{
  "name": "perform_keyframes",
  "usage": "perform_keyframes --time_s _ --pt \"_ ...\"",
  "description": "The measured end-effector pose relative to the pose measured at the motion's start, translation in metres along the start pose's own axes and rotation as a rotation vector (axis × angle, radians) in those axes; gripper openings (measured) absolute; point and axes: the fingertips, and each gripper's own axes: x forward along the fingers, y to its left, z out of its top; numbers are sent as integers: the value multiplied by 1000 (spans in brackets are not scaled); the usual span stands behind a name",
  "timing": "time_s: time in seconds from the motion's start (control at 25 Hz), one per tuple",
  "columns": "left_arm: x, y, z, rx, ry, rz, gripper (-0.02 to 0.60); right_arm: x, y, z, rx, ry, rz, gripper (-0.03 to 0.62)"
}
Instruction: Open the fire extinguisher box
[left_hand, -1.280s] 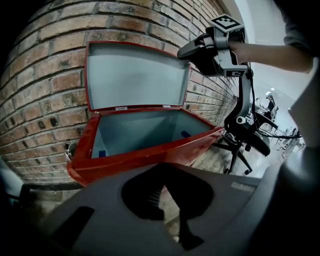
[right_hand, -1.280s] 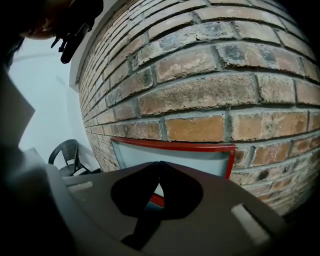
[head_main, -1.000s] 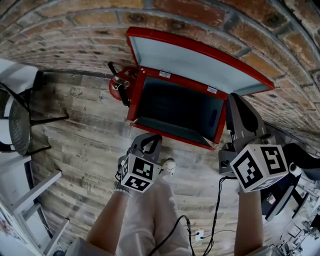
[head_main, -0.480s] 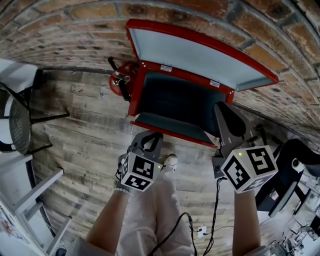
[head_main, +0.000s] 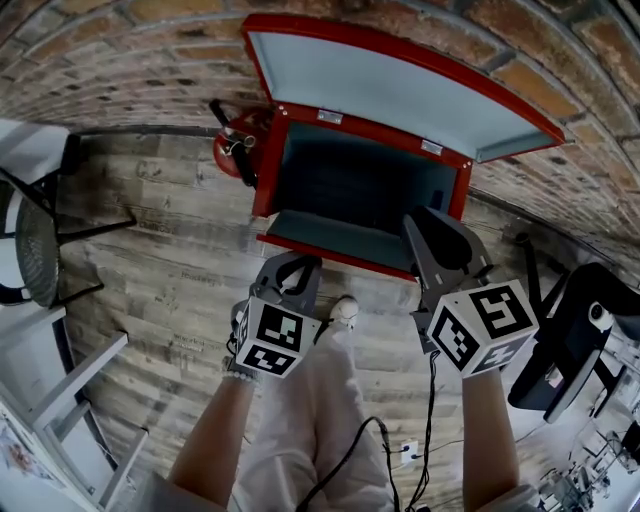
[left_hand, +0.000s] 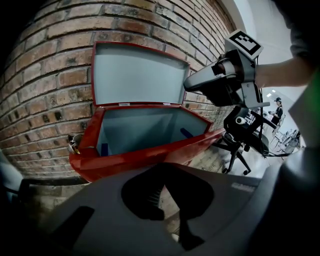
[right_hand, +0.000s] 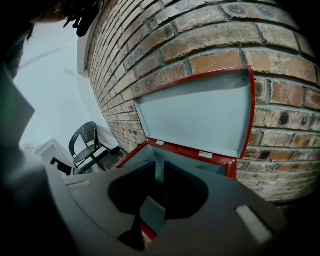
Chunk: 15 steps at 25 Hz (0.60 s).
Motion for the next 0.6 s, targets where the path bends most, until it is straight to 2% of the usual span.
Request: perform_keyframes --time_s 0.24,0.6 --pt "-3 -4 -11 -12 10 -2 -2 7 11 -25 -57 66 57 72" --pt "-7 -12 -34 -18 45 -11 -2 12 39 -77 -168 204 215 101"
